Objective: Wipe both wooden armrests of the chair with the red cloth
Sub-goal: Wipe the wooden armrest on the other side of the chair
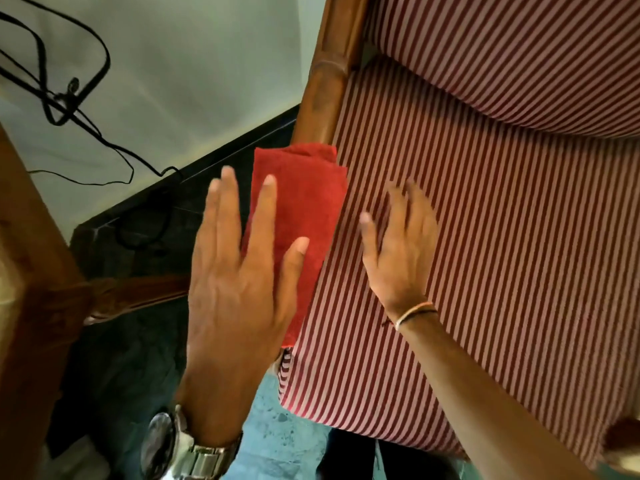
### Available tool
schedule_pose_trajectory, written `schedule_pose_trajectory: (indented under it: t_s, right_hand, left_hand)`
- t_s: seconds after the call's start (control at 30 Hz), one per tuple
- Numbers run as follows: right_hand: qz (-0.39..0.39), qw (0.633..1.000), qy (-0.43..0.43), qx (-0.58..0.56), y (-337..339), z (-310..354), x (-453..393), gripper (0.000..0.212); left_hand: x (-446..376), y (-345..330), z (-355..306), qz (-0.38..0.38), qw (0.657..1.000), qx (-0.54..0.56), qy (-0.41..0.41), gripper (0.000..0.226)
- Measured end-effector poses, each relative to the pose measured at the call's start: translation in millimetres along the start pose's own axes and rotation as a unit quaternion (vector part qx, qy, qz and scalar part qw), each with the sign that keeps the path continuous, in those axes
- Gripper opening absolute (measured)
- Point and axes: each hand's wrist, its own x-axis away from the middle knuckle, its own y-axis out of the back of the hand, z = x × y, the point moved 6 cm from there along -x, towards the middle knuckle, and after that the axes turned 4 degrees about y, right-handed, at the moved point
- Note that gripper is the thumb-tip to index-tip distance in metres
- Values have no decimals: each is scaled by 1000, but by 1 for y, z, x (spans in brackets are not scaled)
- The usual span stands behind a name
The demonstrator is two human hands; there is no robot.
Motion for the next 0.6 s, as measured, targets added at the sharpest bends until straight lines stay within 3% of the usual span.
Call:
schedule_pose_trajectory:
  t_s: [0.07,0.1,0.17,0.47,0.6]
  right_hand:
    - [124,990,11,71,-36,-25,28,70]
    - [136,986,23,90,-46,-31,37,71]
    - [116,987,31,111,-55,-38,41,71]
    - [98,986,36,129,-62,-39,39,70]
    - [87,989,37,114,-59,-40,40,70]
  left_hand:
    - [-11,-17,-8,34,996,-71,-43,70]
    - [-17,-27,-10,56,992,-99,-51,71]
    - [-29,-44,-11,79,990,-110,-45,71]
    - [-122,-55,-48,20,991,-107,-77,65]
    - [-87,-54,-35,21,991,-98,-89,59]
